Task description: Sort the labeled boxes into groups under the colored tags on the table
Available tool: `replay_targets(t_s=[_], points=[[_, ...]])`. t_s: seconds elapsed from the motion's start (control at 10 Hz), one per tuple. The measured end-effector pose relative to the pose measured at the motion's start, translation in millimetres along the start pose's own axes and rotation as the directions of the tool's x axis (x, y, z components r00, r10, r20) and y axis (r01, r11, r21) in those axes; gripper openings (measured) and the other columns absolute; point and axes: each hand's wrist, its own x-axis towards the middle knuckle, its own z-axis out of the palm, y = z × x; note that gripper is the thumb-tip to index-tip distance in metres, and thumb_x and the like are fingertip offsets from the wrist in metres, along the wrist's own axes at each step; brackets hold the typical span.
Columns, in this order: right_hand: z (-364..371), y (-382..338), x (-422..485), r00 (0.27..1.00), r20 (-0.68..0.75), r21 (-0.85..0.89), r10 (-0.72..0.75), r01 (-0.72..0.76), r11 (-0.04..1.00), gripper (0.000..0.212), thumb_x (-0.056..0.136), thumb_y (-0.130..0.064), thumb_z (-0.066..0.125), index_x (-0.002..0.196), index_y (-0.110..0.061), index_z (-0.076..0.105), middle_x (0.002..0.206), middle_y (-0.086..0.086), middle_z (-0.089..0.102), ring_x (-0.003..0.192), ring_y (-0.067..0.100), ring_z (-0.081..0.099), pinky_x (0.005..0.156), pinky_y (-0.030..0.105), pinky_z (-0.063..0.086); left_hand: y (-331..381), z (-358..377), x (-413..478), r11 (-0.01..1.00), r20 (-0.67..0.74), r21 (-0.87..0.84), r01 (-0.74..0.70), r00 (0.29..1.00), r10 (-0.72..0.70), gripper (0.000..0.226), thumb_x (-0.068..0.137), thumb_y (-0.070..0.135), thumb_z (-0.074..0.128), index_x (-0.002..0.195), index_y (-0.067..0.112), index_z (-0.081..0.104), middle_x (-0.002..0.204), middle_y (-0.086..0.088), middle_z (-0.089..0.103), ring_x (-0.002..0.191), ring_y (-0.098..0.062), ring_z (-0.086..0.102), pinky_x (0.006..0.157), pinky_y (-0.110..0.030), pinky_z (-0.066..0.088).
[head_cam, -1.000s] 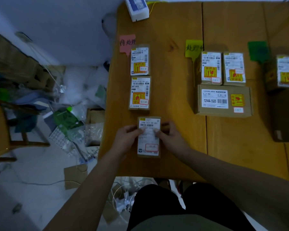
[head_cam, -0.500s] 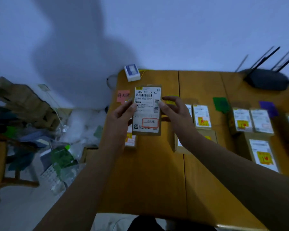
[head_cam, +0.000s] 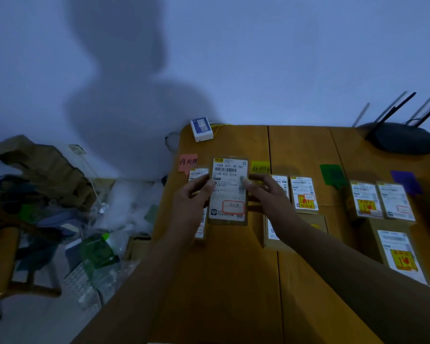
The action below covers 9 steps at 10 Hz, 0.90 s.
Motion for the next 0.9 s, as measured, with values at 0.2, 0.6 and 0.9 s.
replay_targets(t_s=[0.2,0.6,0.9], points=[[0.3,51.3,14.3,0.989,-0.006,0.002,0.146,-0.146,0.989,0.049,0.089,-0.029,0.081,0.135,-0.027,0.061,0.113,0.001,0.079,0.099,0.017,0.080,0.075,0.031,0.066,-48.4,-6.5,19.0,0.994,-0.016,0.037,0.107,0.994,-0.106,0.036,0.097,0.019,0.070,0.133,0.018,0.067,0.123,-0.002,0.073,0.102,-0.013,0.075,0.078,-0.027,0.063],[33.6,153.8,126.4,0.900,-0.196,-0.181,0.389,-0.423,0.888,0.057,0.101,-0.034,0.069,0.151,-0.015,0.050,0.139,0.012,0.068,0.117,0.033,0.071,0.098,0.050,0.059,-136.6,-64.6,100.3,0.950,-0.204,0.133,0.284,0.945,-0.254,0.028,0.101,0.010,0.059,0.110,0.033,0.072,0.100,0.008,0.075,0.073,-0.003,0.075,0.057,-0.019,0.057],[45.8,164.5,137.1,0.896,-0.301,-0.206,0.327,-0.396,0.895,0.068,0.095,-0.040,0.075,0.151,-0.016,0.046,0.136,0.012,0.068,0.114,0.030,0.071,0.094,0.047,0.059,-149.1,-65.8,115.7,0.941,-0.201,0.127,0.314,0.937,-0.286,0.027,0.101,0.012,0.060,0.118,0.028,0.072,0.108,0.002,0.075,0.071,-0.003,0.075,0.054,-0.017,0.056]])
